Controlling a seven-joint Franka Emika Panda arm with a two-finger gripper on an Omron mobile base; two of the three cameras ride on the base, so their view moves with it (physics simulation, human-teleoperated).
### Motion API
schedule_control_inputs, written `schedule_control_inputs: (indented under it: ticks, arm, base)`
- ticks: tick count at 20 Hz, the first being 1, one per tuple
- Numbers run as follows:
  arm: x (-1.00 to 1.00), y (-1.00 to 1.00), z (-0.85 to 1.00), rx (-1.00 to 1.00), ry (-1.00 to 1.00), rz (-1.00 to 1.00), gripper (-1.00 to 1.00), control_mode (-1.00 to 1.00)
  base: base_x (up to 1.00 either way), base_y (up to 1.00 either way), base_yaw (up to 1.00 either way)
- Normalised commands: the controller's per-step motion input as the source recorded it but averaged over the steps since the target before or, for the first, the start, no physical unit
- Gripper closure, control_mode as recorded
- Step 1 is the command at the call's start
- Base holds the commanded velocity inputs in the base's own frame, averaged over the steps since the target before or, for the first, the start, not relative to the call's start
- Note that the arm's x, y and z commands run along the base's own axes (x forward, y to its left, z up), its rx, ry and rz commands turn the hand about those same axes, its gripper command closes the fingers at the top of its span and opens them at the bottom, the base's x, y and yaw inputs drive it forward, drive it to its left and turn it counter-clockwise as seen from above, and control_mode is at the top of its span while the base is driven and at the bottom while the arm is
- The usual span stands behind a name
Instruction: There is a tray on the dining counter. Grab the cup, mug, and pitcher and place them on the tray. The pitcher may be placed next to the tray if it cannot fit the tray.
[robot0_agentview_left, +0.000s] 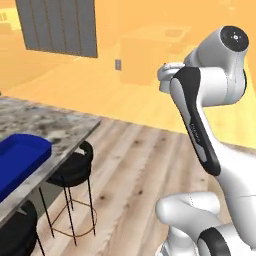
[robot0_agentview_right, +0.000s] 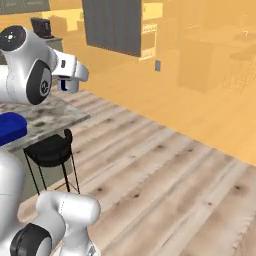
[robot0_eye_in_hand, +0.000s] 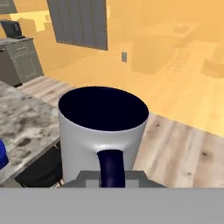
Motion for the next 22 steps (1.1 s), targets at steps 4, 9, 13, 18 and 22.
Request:
schedule_control_inputs:
  ticks: [4,9,13,18,22]
  arm:
    - [0.0,0.0,0.0,0.0,0.0,0.0,1.0,1.0]
    - [0.0,0.0,0.0,0.0,0.0,0.0,1.0,1.0]
    - [0.0,0.0,0.0,0.0,0.0,0.0,1.0,1.0]
    - [0.0,0.0,0.0,0.0,0.0,0.0,1.0,1.0]
    - [0.0,0.0,0.0,0.0,0.0,0.0,1.0,1.0]
  base:
    - [0.75,-0.35,0.56]
    - [0.48,-0.07,0.67]
    - [0.39,-0.03,0.71]
    - [0.39,-0.12,0.71]
    - [0.48,-0.14,0.48]
